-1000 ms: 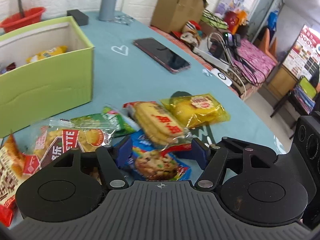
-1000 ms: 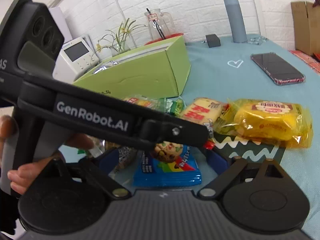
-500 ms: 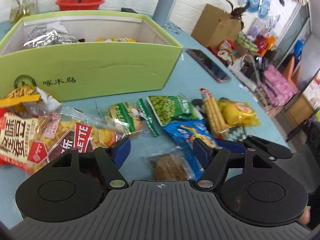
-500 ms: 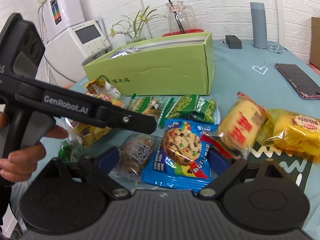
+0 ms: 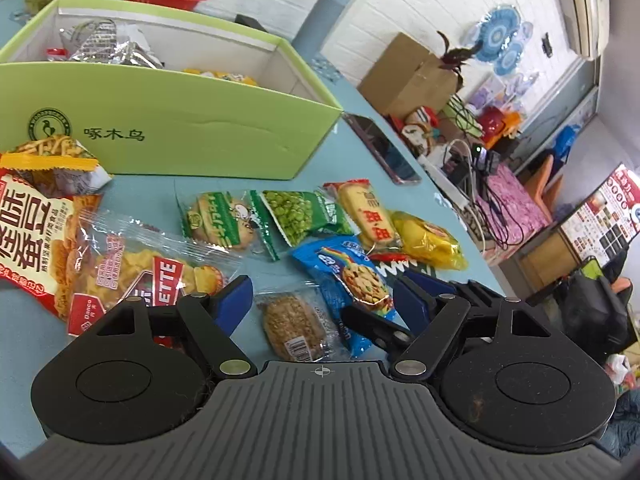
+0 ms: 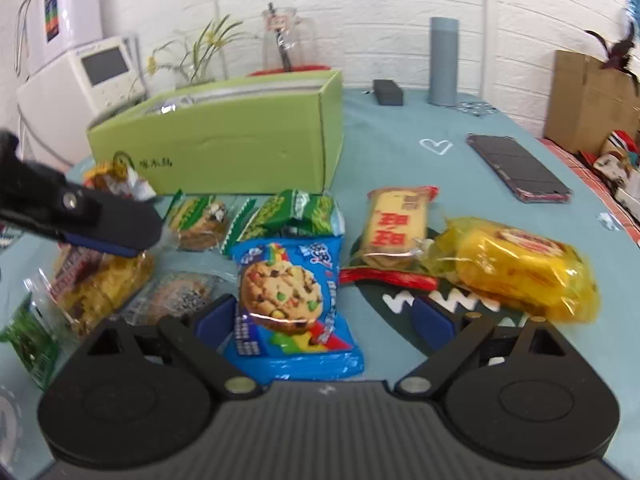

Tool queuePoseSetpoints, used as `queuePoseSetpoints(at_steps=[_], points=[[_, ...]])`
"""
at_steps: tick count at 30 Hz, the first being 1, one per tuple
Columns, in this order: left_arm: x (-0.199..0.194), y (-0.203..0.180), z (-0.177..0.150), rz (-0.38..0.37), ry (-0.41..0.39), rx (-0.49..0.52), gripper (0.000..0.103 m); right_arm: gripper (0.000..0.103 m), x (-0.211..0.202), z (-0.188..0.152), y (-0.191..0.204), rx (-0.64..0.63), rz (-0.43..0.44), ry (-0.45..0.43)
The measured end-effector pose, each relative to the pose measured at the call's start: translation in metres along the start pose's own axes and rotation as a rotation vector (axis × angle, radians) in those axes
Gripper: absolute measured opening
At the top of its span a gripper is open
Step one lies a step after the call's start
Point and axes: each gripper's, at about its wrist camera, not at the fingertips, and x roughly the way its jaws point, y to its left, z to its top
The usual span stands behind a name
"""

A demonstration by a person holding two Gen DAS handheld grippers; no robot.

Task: Organize snacks
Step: 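Close the left tool on the blue cookie pack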

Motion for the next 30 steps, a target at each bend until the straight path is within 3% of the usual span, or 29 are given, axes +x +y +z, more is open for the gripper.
queuePoseSetpoints(at_steps=[5,10,14,17,22,26,28,30], points=[[0.008,0.002,0.010,-0.022,0.019,-0.031,0.063,0.093,-0.033,-0.005,0.034,-0.095,0.109,-0.056],[0.012,-0.016,0.009,0.008,0.048,0.018,0.063,0.093,-0.019,0.002,0.021,-0.084,0.017,-0.028],[0.017,-0.021,0.006,0.041,0.044,0.029,0.062,0.093,-0.006,0.000,0.005,-0.033,0.051,0.012],[0.028,-0.029,0.011,0.028,0.053,0.030,0.063,0.093,0.005,0.002,0.007,-0.047,0.059,0.018],[0.043,-0.039,0.012,0.086,0.063,0.069,0.063,0.091,0.024,0.002,0.005,-0.069,0.059,0.071],[0.046,-0.038,0.009,0.116,0.062,0.070,0.062,0.089,0.022,0.001,-0.008,-0.065,-0.031,0.072],[0.043,-0.041,0.009,0.088,0.049,0.065,0.062,0.090,0.016,0.000,-0.010,-0.057,-0.007,0.079],[0.043,-0.047,0.010,0.014,0.065,0.046,0.063,0.091,0.012,-0.002,-0.005,-0.080,0.022,0.075]])
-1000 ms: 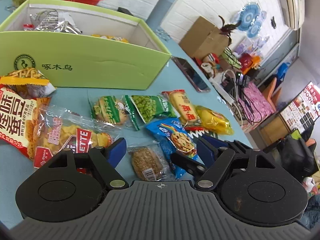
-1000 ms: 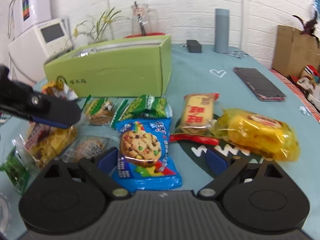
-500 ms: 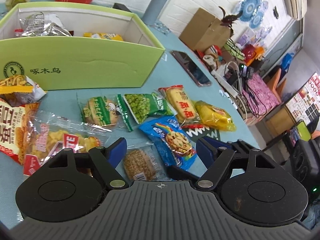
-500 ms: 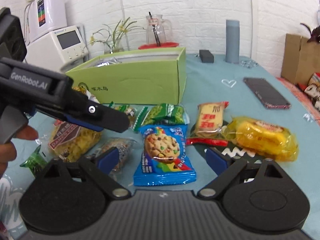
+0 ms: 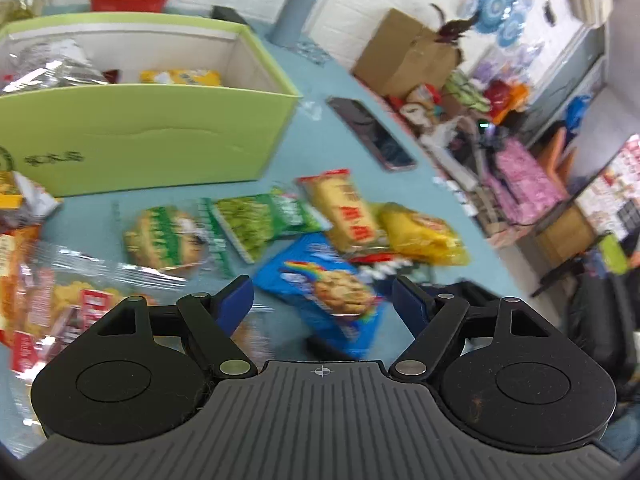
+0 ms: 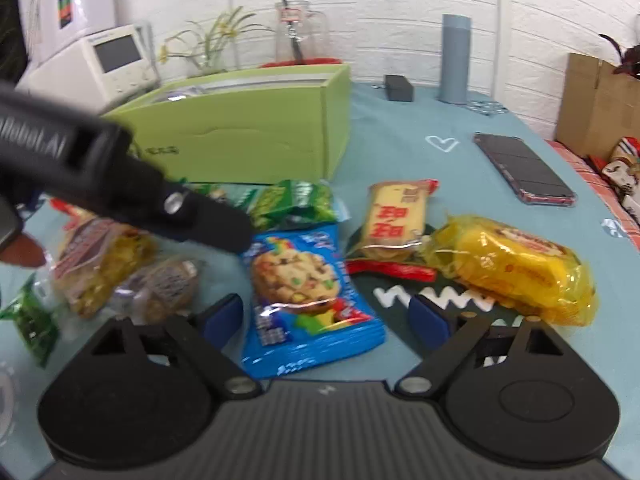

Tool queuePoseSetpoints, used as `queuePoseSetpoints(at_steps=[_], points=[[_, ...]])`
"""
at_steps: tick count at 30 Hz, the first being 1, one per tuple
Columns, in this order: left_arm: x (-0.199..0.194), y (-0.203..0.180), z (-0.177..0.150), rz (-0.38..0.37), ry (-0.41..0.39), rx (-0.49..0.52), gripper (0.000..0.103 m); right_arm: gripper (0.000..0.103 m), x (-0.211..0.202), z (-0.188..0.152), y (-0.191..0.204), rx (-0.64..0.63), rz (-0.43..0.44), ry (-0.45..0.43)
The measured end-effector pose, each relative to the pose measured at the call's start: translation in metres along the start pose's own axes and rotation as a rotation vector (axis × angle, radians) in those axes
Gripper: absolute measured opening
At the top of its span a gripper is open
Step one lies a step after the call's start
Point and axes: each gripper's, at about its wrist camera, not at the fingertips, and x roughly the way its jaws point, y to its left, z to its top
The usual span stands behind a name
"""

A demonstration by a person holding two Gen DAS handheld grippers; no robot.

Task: Organize snacks
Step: 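Close the left tool on the blue cookie pack, then carry the blue cookie pack into the green box and release it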

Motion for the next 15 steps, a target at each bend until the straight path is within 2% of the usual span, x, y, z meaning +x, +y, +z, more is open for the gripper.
queuePoseSetpoints(at_steps=[2,5,8,9,10,11,12,13,15], points=[[0.005,-0.004,0.002,-0.029,0.032,-0.030,0.062,0.091,0.000,0.001,0.007,-0.038,0.003,-0.006],[0.016,-0.008,-0.002,0.071,0.063,-0.064,0.061,0.090,0.001,0.004,0.012,-0.086,0.010,0.000],[0.027,-0.005,-0.001,0.047,0.088,-0.098,0.058,0.079,0.009,0.004,0.009,-0.097,0.033,0.012],[0.033,-0.004,0.000,0.046,0.092,-0.099,0.057,0.072,0.009,0.004,0.007,-0.091,0.038,-0.001],[0.042,-0.003,0.000,0.067,0.103,-0.088,0.044,0.057,0.008,0.006,0.007,-0.084,0.034,-0.008],[0.043,-0.004,0.000,0.085,0.084,-0.073,0.031,0.055,0.007,0.006,0.006,-0.066,0.044,-0.008],[0.041,-0.005,-0.001,0.101,0.088,-0.061,0.024,0.053,0.004,0.005,0.007,-0.055,0.050,-0.011],[0.038,-0.005,-0.002,0.092,0.085,-0.045,0.019,0.053,0.001,0.004,0.008,-0.055,0.049,-0.010],[0.025,-0.006,-0.007,0.064,0.077,-0.040,0.019,0.053,-0.010,0.001,0.008,-0.027,0.061,-0.023]])
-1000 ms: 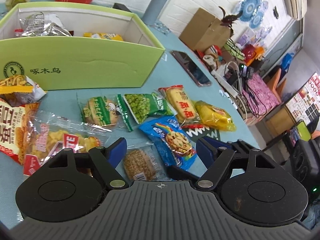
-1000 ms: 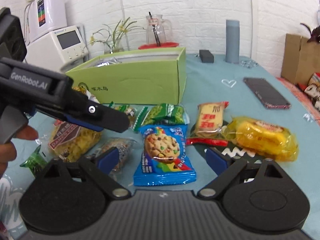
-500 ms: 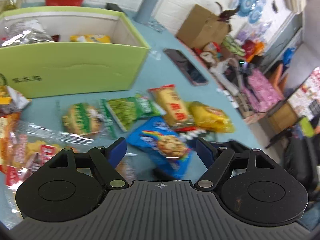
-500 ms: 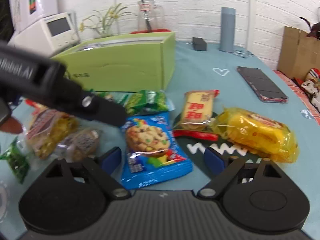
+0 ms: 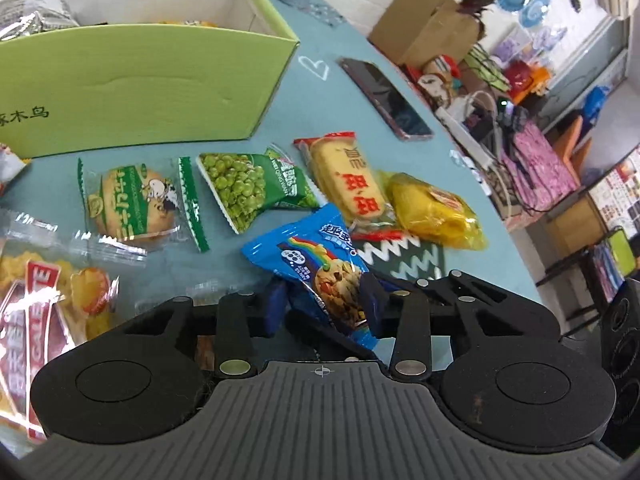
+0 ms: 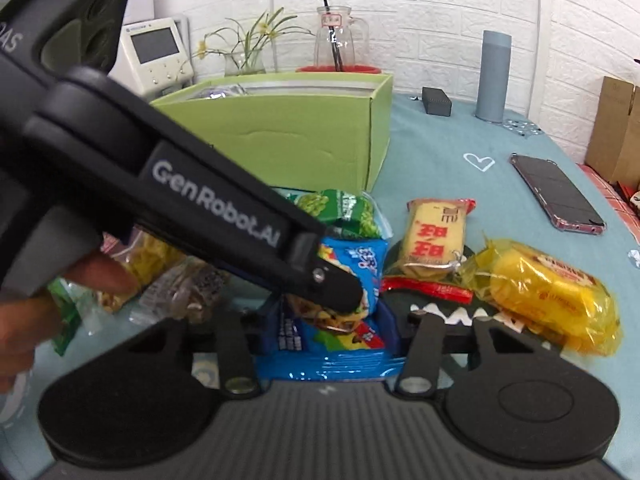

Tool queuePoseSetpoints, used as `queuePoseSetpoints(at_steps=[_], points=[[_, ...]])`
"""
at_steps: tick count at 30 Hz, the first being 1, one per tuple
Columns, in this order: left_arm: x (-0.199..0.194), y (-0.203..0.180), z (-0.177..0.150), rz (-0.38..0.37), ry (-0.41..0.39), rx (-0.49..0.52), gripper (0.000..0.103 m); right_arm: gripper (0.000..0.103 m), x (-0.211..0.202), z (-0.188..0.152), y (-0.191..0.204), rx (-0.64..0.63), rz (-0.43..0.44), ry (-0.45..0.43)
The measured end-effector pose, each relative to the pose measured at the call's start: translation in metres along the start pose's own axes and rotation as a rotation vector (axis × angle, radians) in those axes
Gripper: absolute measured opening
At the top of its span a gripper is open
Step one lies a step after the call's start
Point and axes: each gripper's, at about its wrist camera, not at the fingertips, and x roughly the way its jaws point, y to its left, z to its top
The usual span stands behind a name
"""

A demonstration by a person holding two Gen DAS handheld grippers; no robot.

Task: Organize snacks
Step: 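Carry the blue cookie pack into the green box and release it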

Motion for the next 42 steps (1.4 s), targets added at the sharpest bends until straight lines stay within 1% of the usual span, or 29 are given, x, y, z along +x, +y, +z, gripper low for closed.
queuePoseSetpoints(at_steps=[2,4,6,8,11,14,16,18,21,22,23,24,25,26,27,29,30,31,34,38,42], points=[[-0.020,-0.002,-0.003,-0.022,-0.035,0.009,0.019,0.053,-0.015,0.003,0.002,0.022,0.022,-0.038],[-0.040,-0.002,0.002,-0.027,-0.085,0.008,0.019,0.053,-0.026,0.013,0.010,0.000,0.026,-0.082],[-0.057,-0.002,0.013,-0.013,-0.136,0.017,0.020,0.053,-0.027,0.029,0.018,-0.051,0.031,-0.121],[-0.068,0.003,0.034,0.005,-0.194,0.021,0.021,0.053,-0.019,0.053,0.023,-0.102,0.031,-0.156],[-0.076,0.018,0.074,0.052,-0.265,0.011,0.022,0.053,0.009,0.095,0.025,-0.156,0.039,-0.196],[-0.070,0.040,0.117,0.104,-0.295,-0.014,0.023,0.053,0.051,0.133,0.022,-0.166,0.065,-0.203],[-0.062,0.058,0.142,0.122,-0.298,-0.043,0.023,0.053,0.080,0.152,0.021,-0.154,0.083,-0.190],[-0.051,0.073,0.159,0.142,-0.292,-0.056,0.023,0.053,0.106,0.166,0.017,-0.143,0.095,-0.173],[-0.026,0.095,0.173,0.180,-0.253,-0.070,0.023,0.054,0.142,0.174,0.010,-0.123,0.132,-0.119],[-0.019,0.102,0.174,0.180,-0.243,-0.073,0.025,0.055,0.150,0.173,0.010,-0.119,0.137,-0.106],[-0.014,0.108,0.174,0.173,-0.242,-0.079,0.035,0.056,0.158,0.172,0.010,-0.128,0.139,-0.088],[-0.013,0.112,0.174,0.160,-0.245,-0.087,0.043,0.060,0.159,0.171,0.011,-0.142,0.144,-0.079],[-0.013,0.114,0.174,0.149,-0.260,-0.093,0.054,0.066,0.158,0.173,0.009,-0.141,0.146,-0.090],[-0.017,0.113,0.172,0.146,-0.291,-0.089,0.059,0.071,0.153,0.173,0.008,-0.152,0.135,-0.102],[-0.021,0.110,0.171,0.158,-0.312,-0.079,0.061,0.075,0.148,0.174,0.008,-0.167,0.116,-0.119],[-0.033,0.097,0.163,0.219,-0.355,-0.046,0.064,0.082,0.136,0.175,0.003,-0.171,0.098,-0.158],[-0.039,0.091,0.158,0.238,-0.374,-0.029,0.065,0.094,0.132,0.175,0.002,-0.164,0.099,-0.174],[-0.045,0.085,0.153,0.254,-0.386,-0.017,0.068,0.098,0.130,0.177,-0.002,-0.157,0.104,-0.186],[-0.065,0.069,0.136,0.283,-0.422,0.012,0.072,0.100,0.122,0.180,-0.001,-0.164,0.100,-0.200],[-0.089,0.053,0.111,0.294,-0.449,0.031,0.074,0.102,0.102,0.181,0.008,-0.176,0.117,-0.227],[-0.105,0.039,0.091,0.304,-0.460,0.051,0.077,0.102,0.063,0.172,0.016,-0.203,0.109,-0.236]])
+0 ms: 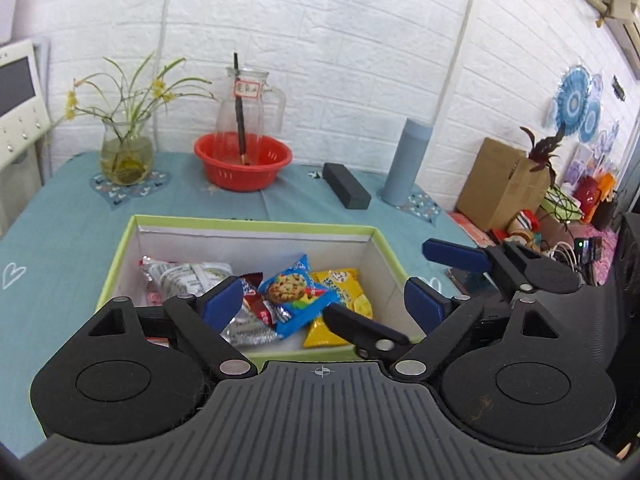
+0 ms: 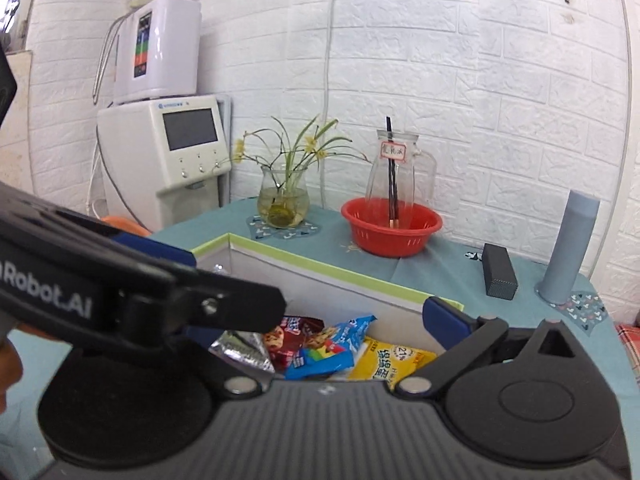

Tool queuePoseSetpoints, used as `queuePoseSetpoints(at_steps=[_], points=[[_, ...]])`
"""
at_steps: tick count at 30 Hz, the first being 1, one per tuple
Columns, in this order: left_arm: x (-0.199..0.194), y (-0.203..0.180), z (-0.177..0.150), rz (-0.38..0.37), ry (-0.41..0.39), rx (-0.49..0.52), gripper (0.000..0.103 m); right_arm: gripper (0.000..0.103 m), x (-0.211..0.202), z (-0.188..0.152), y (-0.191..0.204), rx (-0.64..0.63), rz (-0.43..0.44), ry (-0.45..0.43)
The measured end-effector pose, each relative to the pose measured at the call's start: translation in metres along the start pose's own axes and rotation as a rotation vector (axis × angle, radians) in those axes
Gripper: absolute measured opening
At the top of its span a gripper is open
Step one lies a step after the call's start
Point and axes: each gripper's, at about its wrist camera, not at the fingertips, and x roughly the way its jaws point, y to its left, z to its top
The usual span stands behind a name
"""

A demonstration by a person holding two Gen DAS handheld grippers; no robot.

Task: Organize snacks
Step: 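Carry the blue cookie pack into the green box and release it, then reach the left tool to the yellow cake bag and close on it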

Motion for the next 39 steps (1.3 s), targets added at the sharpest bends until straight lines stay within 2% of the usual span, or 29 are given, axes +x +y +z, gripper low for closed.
queuePoseSetpoints(at_steps=[3,6,11,14,17,19,21,24,27,32,35,39], points=[[-0.012,-0.007,-0.013,-0.030,0.001,-0.012,0.078,0.102,-0.036,-0.014,-0.003,-0.008,-0.012,0.018],[-0.016,-0.015,-0.033,-0.080,0.040,-0.037,0.079,0.102,-0.076,-0.045,-0.019,0.004,-0.103,0.050],[-0.020,-0.033,-0.092,-0.207,0.137,-0.101,0.080,0.102,-0.147,-0.125,-0.051,0.178,-0.226,0.128],[-0.012,-0.046,-0.111,-0.249,0.200,-0.102,0.080,0.102,-0.167,-0.153,-0.062,0.219,-0.273,0.182],[-0.007,-0.058,-0.111,-0.237,0.215,-0.070,0.080,0.102,-0.162,-0.151,-0.071,0.178,-0.282,0.182],[-0.009,-0.059,-0.107,-0.215,0.199,-0.058,0.081,0.102,-0.148,-0.144,-0.078,0.117,-0.244,0.161],[-0.012,-0.056,-0.105,-0.192,0.186,-0.049,0.081,0.102,-0.123,-0.138,-0.092,0.075,-0.186,0.179],[-0.016,-0.049,-0.106,-0.153,0.174,-0.052,0.082,0.102,-0.090,-0.138,-0.110,0.103,-0.117,0.274],[-0.015,-0.041,-0.109,-0.150,0.178,-0.077,0.083,0.102,-0.080,-0.145,-0.110,0.169,-0.018,0.305],[-0.004,-0.043,-0.112,-0.177,0.219,-0.072,0.083,0.102,-0.090,-0.160,-0.069,0.163,-0.018,0.305],[-0.004,-0.046,-0.115,-0.192,0.230,-0.056,0.083,0.102,-0.103,-0.160,-0.041,0.157,-0.010,0.273],[-0.011,-0.046,-0.121,-0.209,0.234,-0.064,0.084,0.102,-0.113,-0.163,-0.003,0.256,-0.095,0.283]])
